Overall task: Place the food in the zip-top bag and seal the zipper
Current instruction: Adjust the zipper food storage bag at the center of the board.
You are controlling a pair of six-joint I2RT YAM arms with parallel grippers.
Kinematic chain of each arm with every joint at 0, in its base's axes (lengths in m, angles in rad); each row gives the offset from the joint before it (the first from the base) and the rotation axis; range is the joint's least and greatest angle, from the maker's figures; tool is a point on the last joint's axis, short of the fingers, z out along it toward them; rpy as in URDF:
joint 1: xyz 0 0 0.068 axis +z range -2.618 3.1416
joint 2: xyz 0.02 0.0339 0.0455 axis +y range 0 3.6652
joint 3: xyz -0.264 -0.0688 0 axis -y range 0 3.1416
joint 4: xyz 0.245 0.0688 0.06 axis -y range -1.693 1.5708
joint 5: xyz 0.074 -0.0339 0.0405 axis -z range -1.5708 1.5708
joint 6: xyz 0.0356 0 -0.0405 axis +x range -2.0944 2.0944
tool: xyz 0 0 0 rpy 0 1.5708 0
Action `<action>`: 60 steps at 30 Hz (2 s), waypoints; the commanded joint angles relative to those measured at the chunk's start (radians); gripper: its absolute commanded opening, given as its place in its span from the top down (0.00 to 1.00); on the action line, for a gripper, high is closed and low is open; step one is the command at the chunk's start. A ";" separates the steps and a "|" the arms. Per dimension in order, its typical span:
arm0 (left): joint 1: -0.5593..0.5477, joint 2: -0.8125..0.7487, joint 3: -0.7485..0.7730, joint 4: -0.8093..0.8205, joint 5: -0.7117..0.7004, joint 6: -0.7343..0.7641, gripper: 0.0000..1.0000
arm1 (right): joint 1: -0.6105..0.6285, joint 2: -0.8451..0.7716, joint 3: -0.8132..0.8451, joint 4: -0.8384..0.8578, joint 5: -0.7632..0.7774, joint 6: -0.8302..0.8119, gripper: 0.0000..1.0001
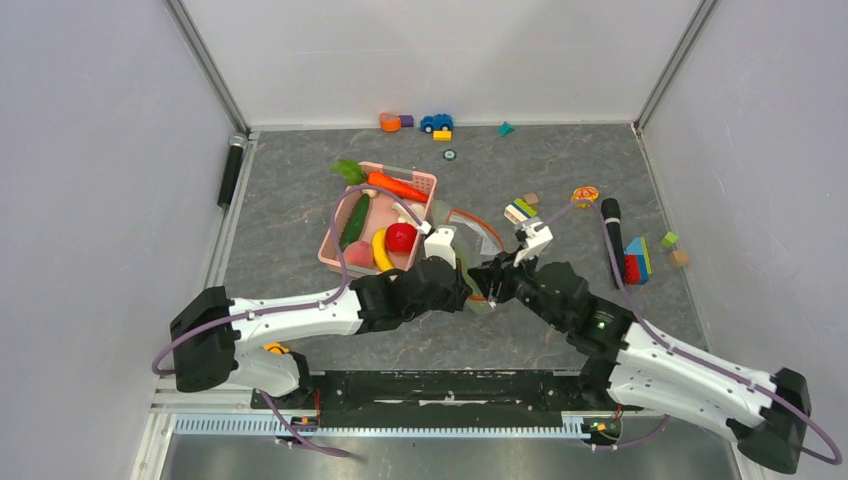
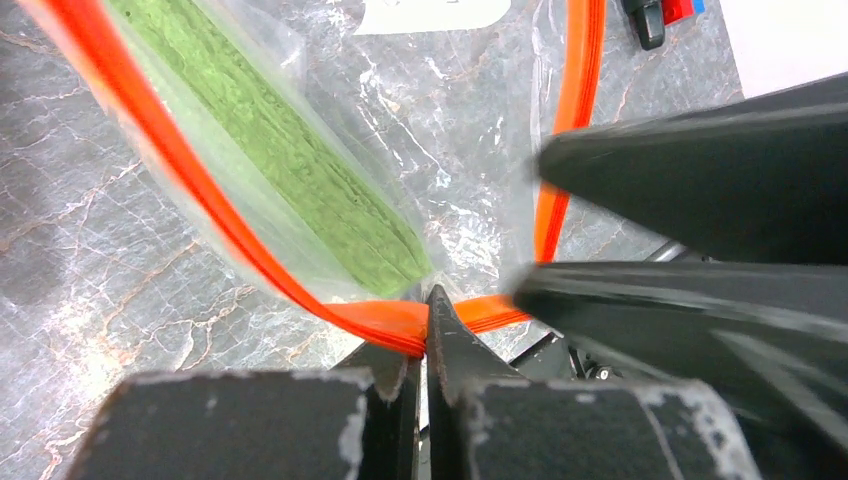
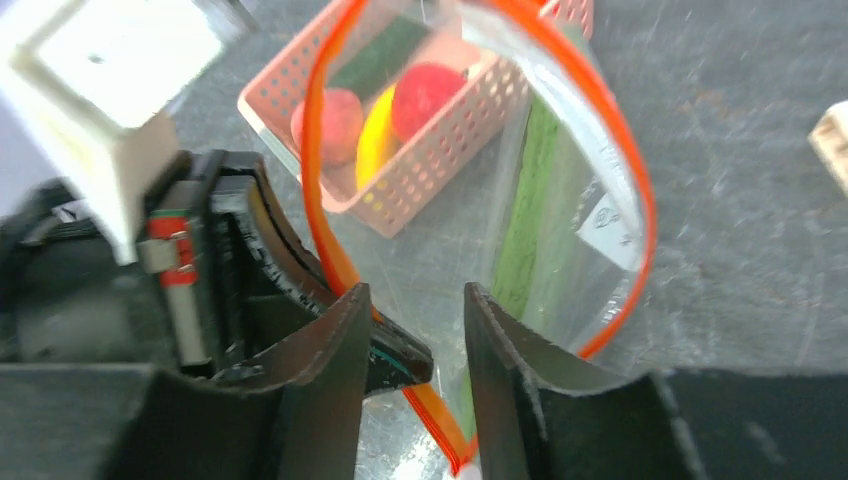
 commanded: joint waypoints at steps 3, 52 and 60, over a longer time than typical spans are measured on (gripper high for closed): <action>0.009 -0.072 -0.027 0.042 0.045 0.039 0.98 | 0.005 -0.208 -0.014 -0.053 0.163 -0.095 0.33; 0.035 -0.291 -0.022 -0.249 0.056 0.161 0.00 | -0.006 -0.072 -0.056 -0.053 0.218 -0.207 1.00; 0.266 -0.311 0.023 -0.448 -0.074 0.053 0.00 | -0.007 -0.090 -0.091 0.031 0.109 -0.184 1.00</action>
